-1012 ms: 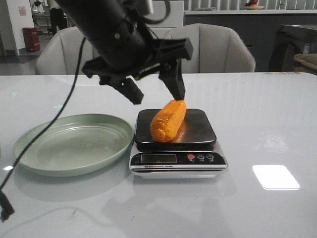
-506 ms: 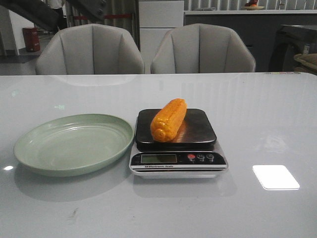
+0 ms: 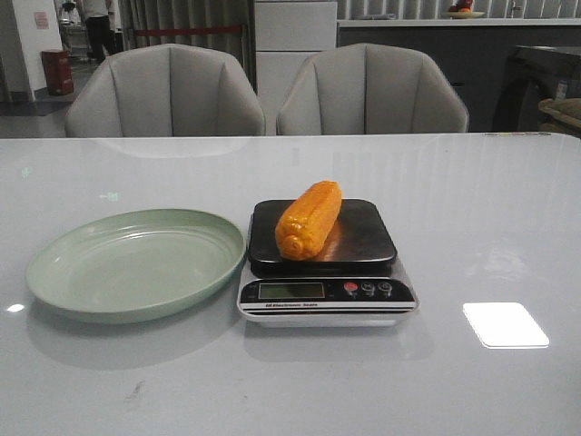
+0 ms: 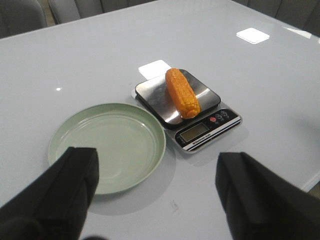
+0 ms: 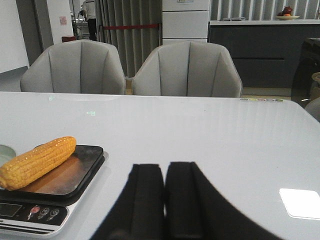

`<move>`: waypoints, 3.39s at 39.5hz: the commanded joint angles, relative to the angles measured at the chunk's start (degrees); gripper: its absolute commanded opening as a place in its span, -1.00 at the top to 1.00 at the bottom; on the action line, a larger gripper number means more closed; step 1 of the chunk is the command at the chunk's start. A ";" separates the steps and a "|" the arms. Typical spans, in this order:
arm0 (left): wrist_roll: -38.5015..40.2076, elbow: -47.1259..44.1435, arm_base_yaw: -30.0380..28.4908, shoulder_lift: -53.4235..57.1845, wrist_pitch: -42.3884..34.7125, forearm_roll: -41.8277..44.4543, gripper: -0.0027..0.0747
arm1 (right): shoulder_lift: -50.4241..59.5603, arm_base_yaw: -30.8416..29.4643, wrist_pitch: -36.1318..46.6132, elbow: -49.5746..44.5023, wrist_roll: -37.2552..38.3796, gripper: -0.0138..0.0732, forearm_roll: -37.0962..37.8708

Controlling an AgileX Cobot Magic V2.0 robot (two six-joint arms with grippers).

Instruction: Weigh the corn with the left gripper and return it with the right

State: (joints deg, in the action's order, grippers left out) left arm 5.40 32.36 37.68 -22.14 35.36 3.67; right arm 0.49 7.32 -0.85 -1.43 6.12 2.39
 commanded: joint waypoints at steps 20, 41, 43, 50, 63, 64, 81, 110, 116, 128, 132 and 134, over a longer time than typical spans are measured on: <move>-3.42 -7.61 -0.01 22.79 1.63 1.31 0.62 | 1.15 0.08 4.36 -0.61 -0.51 0.32 0.65; -3.42 -7.61 -0.01 22.79 1.62 1.45 0.64 | 0.45 0.08 8.35 3.85 1.94 0.32 -0.32; -3.42 -7.61 -0.01 22.79 1.62 1.45 0.64 | -1.12 0.08 6.14 6.28 1.94 0.32 -0.32; -3.42 -7.61 -0.01 22.79 1.62 1.45 0.64 | -11.20 0.08 -2.01 16.31 1.94 0.32 -0.32; -3.42 -7.61 -0.01 22.79 1.62 1.45 0.64 | -20.98 0.08 -11.90 23.22 1.94 0.32 -0.32; -3.42 -7.61 -0.01 22.79 1.62 1.45 0.64 | -20.98 0.08 -11.82 23.09 1.94 0.32 -0.32; -3.42 -7.61 -0.01 22.79 1.62 1.45 0.64 | -25.39 3.74 -17.68 24.56 1.94 -0.55 -0.39; -3.42 -7.61 -0.01 22.79 1.62 1.45 0.64 | -66.81 18.55 -33.18 59.44 5.45 -0.71 -11.21; -3.42 -7.61 -0.01 22.79 1.62 1.45 0.64 | -77.88 20.70 -37.28 69.72 9.01 -0.71 -10.75; -3.42 -7.61 -0.01 22.90 1.62 1.45 0.64 | -97.26 24.88 -47.12 87.75 25.03 -0.71 -1.82; -3.42 -7.61 -0.01 23.02 1.62 1.45 0.64 | -102.72 26.27 -50.22 92.47 30.77 -0.71 0.20; -3.42 -7.61 -0.01 23.11 1.62 1.45 0.64 | -104.92 26.55 -51.32 94.03 32.41 -0.71 0.20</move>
State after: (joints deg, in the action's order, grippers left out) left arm 2.03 23.50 37.68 0.41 41.15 4.94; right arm -103.73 33.30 -51.42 88.10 34.59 0.77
